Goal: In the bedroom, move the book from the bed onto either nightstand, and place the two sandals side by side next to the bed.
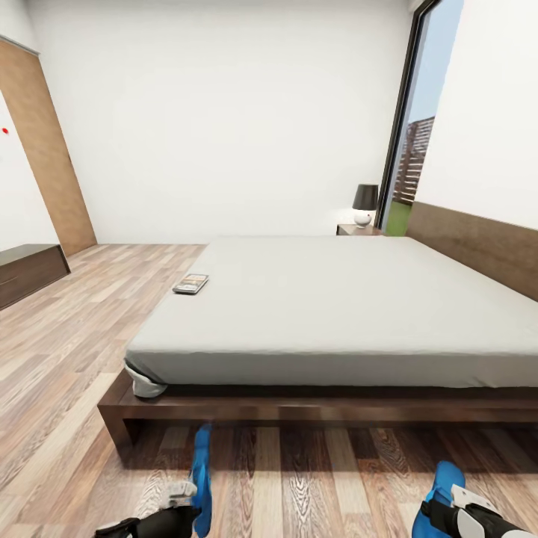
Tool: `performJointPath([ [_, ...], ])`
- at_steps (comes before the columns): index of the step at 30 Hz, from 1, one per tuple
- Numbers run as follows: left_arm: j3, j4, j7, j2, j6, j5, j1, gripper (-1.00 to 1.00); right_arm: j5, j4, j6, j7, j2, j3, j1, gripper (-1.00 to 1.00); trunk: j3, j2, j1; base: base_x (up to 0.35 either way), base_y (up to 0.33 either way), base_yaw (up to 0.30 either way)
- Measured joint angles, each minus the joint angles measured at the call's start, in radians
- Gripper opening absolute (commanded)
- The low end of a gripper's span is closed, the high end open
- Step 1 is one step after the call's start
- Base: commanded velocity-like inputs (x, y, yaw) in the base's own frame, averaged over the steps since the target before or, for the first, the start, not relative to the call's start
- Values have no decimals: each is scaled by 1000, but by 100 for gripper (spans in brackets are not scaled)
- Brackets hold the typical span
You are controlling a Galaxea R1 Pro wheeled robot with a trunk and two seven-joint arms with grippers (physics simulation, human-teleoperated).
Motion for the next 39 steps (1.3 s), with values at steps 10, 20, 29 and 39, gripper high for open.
performJointPath([
  [10,-2,-35,370,-9,105,-210,-3,-100,0,0,0,-1,0,0,0,-100,0,0,0,0,0,0],
  [20,0,-56,616,-7,114,-217,-3,-100,0,0,0,-1,0,0,0,-100,0,0,0,0,0,0],
  [29,-4,-53,623,-6,109,-214,-3,-100,1,2,-96,6,-1,0,0,-100,0,0,0,0,0,0],
  [39,-4,-53,624,-10,106,-211,-3,-100,2,1,-113,6,0,0,0,-100,0,0,0,0,0,0],
])
